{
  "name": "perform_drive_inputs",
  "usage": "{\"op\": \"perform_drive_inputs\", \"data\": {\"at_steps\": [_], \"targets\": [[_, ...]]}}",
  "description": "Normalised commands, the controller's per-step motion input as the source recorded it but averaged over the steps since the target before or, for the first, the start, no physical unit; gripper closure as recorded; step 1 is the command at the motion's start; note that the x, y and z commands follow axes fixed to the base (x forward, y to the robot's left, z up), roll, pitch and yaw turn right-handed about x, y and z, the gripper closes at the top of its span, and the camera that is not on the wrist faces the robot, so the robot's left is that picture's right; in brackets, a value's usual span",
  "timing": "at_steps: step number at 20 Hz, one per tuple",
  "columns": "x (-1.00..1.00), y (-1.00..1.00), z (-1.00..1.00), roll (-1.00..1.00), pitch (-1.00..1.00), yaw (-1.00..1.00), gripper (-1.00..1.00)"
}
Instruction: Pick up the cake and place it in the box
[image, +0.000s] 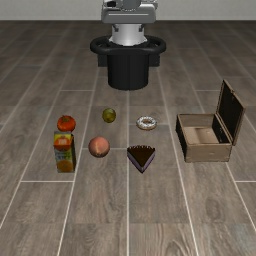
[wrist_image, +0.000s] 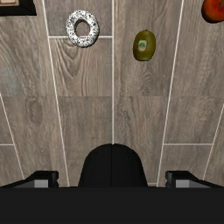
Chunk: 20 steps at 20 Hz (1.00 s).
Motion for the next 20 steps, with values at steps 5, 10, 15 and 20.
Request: {"op": "perform_drive_inputs", "data": {"at_steps": [5,10,15,20], "targets": [[1.00,0.00,0.00,0.00,0.00,0.00,-1.00],[1.00,0.00,0.00,0.00,0.00,0.00,-1.00],[1.00,0.00,0.00,0.00,0.00,0.00,-1.00],[1.00,0.00,0.00,0.00,0.00,0.00,-1.00]]}}
